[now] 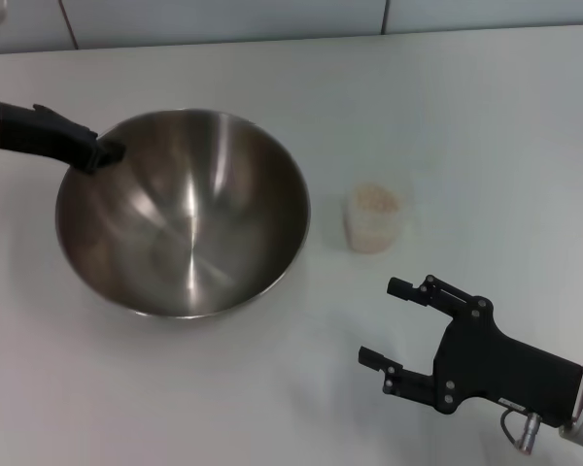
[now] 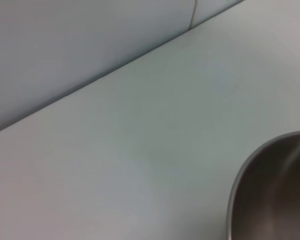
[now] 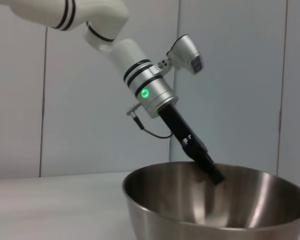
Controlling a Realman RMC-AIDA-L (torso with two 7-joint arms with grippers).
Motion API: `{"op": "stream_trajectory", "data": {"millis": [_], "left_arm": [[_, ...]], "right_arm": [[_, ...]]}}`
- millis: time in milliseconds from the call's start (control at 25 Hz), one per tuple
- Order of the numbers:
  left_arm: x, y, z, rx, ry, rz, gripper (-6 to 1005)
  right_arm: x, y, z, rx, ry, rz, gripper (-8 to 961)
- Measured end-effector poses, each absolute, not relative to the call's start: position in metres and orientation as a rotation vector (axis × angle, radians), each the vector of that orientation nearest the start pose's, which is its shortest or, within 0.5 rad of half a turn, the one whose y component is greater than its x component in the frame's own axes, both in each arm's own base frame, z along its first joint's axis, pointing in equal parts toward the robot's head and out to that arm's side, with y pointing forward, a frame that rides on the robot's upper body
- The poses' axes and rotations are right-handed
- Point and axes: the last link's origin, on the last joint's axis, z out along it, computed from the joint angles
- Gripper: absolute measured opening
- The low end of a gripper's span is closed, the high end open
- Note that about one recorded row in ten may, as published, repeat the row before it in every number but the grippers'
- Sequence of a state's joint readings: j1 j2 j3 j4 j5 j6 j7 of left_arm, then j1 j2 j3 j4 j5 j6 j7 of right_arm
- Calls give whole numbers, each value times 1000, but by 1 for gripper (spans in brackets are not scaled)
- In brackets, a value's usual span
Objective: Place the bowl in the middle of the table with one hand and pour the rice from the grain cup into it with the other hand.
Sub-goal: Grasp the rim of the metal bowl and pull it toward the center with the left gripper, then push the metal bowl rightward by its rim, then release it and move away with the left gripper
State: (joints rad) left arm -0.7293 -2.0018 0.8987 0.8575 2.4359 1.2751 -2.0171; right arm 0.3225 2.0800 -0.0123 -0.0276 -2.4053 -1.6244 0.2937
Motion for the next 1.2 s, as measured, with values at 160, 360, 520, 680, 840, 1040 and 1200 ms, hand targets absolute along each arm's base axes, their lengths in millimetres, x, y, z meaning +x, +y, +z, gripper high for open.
{"op": "stream_trajectory", "data": {"millis": [160,360,520,680,840,1040,1200], "left_arm": [[-235,424,42,-2574,-887,35,56],[-223,428,55,-2613,-937,-43,38],[-220,424,55,-2645,-965,-91,40],[-219,420,45,-2668,-964,-99,41],[-217,416,30,-2696,-948,-101,42],[-218,416,20,-2689,-933,-73,44],[-223,418,15,-2668,-943,-64,46]], "right_arm": [[305,203,-73,-2455,185,929,780],[305,203,-74,-2460,201,922,781],[306,203,-75,-2460,206,918,781],[306,203,-75,-2460,206,919,780],[305,203,-75,-2461,204,920,780],[305,203,-75,-2460,203,924,781],[305,203,-75,-2461,202,926,781]]}}
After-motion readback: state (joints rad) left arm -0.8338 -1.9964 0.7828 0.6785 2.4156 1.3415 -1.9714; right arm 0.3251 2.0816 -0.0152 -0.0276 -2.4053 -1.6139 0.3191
